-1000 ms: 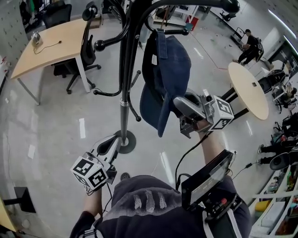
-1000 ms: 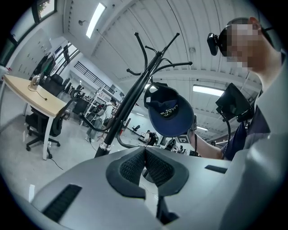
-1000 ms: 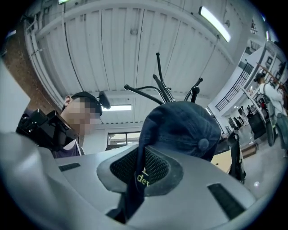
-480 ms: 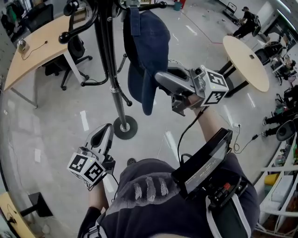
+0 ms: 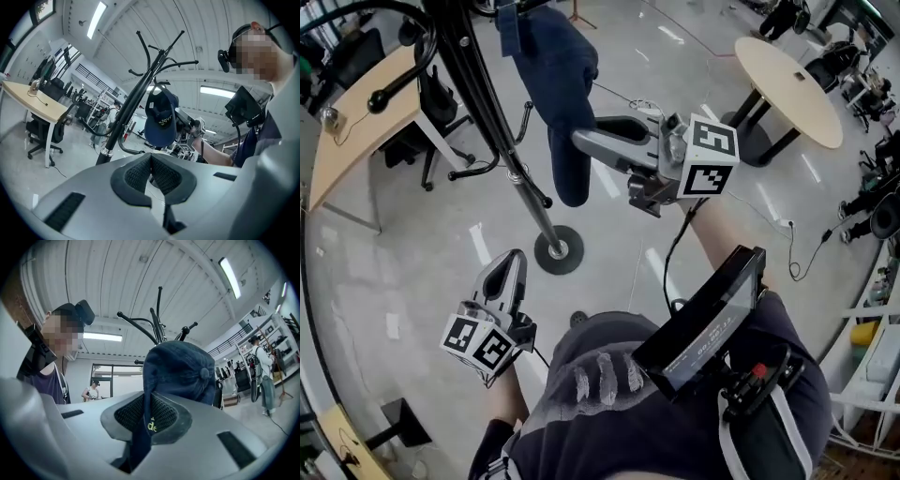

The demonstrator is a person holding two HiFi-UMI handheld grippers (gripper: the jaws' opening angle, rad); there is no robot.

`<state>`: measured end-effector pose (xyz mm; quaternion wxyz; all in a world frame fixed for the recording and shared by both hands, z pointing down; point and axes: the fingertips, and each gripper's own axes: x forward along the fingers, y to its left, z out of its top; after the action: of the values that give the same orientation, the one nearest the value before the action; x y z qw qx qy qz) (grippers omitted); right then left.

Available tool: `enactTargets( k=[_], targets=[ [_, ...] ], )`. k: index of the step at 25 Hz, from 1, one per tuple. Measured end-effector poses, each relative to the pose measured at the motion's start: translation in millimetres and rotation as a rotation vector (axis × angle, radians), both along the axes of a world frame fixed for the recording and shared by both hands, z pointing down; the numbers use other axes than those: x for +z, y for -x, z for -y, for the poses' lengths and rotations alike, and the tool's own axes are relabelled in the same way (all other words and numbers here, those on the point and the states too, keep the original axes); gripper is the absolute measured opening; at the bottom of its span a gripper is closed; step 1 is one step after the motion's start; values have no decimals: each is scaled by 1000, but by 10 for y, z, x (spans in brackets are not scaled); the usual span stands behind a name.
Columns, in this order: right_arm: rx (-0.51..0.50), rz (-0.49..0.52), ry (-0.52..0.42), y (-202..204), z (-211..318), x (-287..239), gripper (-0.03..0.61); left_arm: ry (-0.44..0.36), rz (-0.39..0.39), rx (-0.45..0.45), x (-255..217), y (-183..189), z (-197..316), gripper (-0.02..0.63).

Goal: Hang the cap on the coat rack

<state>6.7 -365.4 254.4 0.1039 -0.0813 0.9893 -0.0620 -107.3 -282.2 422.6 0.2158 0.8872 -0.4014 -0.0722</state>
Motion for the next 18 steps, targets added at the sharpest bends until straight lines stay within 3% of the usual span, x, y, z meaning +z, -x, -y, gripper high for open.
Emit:
enactTargets(
  k=[10,18],
  targets=[
    [20,1,132,220,192,208,32,9,-8,-14,65,262,-25,8],
    [-24,-8,150,612,159,201,32,7,-38,-30,140,545,-33,8]
  ],
)
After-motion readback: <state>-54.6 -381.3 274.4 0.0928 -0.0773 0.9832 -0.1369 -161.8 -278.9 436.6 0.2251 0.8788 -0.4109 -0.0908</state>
